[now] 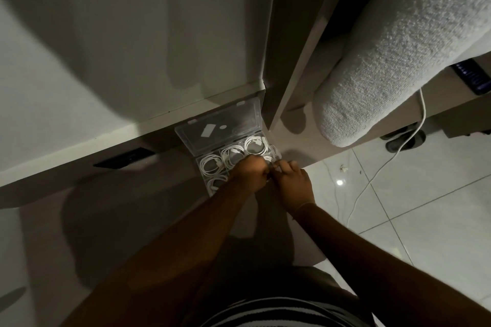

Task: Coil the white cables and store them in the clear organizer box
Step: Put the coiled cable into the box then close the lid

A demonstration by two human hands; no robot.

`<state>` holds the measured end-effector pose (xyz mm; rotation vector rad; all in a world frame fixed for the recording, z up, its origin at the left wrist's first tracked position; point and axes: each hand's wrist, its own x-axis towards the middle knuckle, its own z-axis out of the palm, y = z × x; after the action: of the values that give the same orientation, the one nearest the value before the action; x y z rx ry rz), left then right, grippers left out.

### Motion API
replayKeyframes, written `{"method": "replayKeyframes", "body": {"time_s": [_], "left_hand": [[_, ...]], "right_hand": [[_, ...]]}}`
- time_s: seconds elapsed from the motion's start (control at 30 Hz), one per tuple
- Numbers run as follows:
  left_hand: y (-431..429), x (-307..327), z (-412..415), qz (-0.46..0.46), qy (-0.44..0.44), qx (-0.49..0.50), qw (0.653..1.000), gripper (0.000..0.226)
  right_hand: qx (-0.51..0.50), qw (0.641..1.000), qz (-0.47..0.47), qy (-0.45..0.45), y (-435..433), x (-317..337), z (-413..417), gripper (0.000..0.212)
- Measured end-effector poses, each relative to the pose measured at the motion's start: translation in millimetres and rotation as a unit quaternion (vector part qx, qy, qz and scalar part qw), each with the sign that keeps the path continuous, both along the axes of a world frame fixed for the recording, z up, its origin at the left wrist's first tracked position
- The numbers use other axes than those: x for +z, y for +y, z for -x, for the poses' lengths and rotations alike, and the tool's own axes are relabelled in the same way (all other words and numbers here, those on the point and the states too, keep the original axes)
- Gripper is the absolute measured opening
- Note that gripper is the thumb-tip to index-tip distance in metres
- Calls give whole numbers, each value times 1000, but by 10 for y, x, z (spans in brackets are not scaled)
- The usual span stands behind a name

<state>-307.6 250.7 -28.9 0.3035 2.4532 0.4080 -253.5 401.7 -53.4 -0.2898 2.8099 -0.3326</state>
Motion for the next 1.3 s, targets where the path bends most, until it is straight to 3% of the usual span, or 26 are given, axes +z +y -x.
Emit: {"method": "replayKeyframes", "body": {"time_s": [0.23,0.5,0.63,0.7,0.77,0.83,0.9,0.97,1.03,1.13,1.23,1.3], "left_hand": [[46,73,189,28,-67,17,997,20],[84,-56,33,97,38,-55,993,21],[-22,-115,4,82,31,-111,990,26],[-180,-51,-53,12,84,-117,989,31],[-400,60,-171,-103,228,-48,967,34],[-642,217,-220,-72,405,70,909,43],[-865,367,-170,21,469,193,861,55],[-1022,473,-89,74,454,255,850,68],[-1112,504,-58,110,410,247,871,75],[-1111,464,-97,131,349,217,902,70],[-1074,495,-165,131,369,206,897,60],[-1056,516,-228,125,389,185,894,55]], "right_hand": [[-90,994,57,-18,-5,52,58,26],[21,995,-25,-89,11,60,-65,48],[17,996,-32,-77,-35,53,-61,44],[6,999,-8,-49,-49,63,-38,38],[-17,998,55,-16,-46,73,-47,31],[-52,991,126,6,-12,66,-44,24],[-53,986,154,26,26,62,-34,16],[-35,987,152,41,49,47,-39,14],[-48,985,166,22,38,56,-54,18],[-128,965,228,-32,0,55,-79,15],[-219,936,256,-98,-19,50,-59,18],[-220,935,260,-103,-23,50,-62,17]]}}
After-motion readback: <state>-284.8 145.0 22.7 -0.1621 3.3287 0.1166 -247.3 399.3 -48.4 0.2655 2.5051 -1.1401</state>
